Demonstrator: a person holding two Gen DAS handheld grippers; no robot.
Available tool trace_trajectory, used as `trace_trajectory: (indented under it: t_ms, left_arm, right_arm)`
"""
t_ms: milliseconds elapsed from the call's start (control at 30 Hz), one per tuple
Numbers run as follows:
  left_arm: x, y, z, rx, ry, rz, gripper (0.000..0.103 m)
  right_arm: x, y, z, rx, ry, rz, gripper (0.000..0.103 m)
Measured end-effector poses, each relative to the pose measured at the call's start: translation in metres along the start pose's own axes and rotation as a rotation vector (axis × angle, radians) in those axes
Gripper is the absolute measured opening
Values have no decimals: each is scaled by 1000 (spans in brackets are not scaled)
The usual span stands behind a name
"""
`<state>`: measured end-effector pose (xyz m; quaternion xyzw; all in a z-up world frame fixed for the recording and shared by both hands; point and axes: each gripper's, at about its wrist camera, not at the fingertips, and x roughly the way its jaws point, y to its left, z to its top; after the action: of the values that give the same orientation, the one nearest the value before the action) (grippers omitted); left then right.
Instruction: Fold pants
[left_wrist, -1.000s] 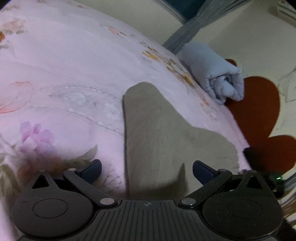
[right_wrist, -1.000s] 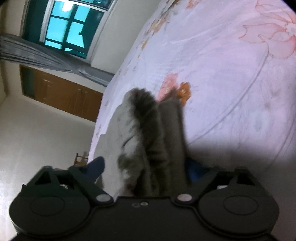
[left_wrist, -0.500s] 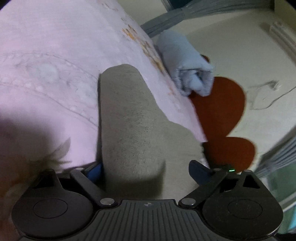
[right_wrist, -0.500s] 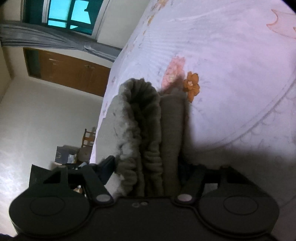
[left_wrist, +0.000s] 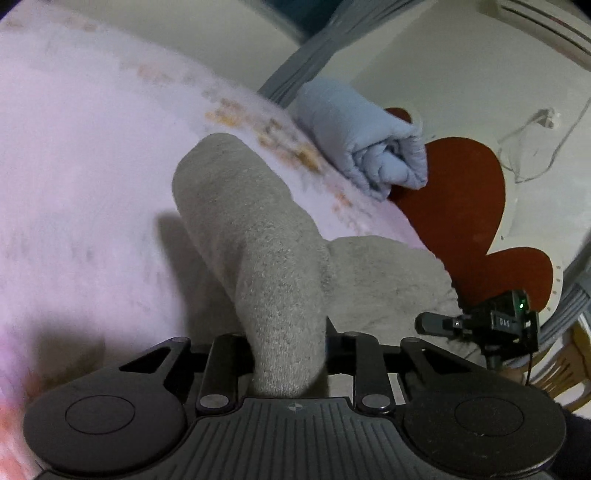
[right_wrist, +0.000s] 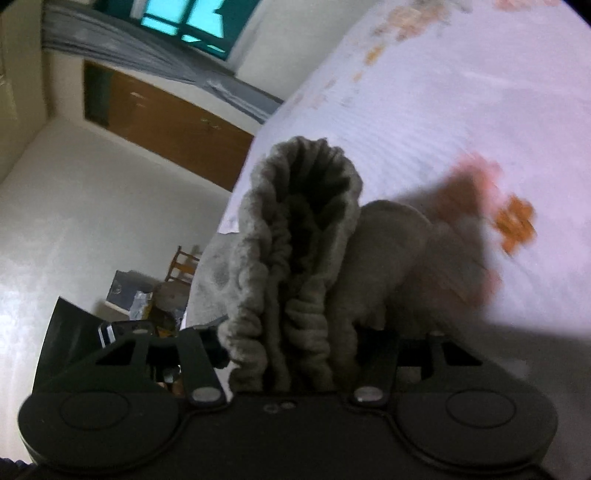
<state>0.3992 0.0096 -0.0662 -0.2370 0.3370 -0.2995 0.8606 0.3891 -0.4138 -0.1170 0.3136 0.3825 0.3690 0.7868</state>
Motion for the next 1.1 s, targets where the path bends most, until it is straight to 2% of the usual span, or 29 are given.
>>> trace_trajectory:
  t_ms: [133,233,367,467,533,567,600,667,767,1000,1100]
  left_arm:
    - [-22,9,44,11,-78,-5,25]
    - [-29,29,80,17,-105,18,26]
    - [-24,76,124,-14,-109,75,26]
    - [-10,119,140,-60,-96,132,26]
    - [9,146,138,-98,-66,168,27]
    - [20,162,132,-124,-40,189,44]
    - [29,178,122,-134,-36,195,44]
    - [29,193,112,-163,-96,133,44]
    - [28,193,111,-158,-108,123,44]
    - [17,183,109,-126,-93,196,46]
    - [-7,186,110,-110,-102,249,61]
  right_arm:
    - [14,22,39,-60,-7,18,46]
    - [42,33,81,-82,-10,46,46]
    - [96,32,133,-89,26,55,46]
    - [146,20,159,-91,77,34,46]
    - [177,0,161,-59,109,-16,47]
    - [188,-17,157,-45,130,-82,51]
    - [200,-36,155,-12,150,-161,47]
    - [200,-61,150,58,90,-81,47]
    - [193,-62,141,33,74,-63,46]
    - [192,-45,148,19,93,-131,47]
    - [182,-42,153,18,102,-157,49]
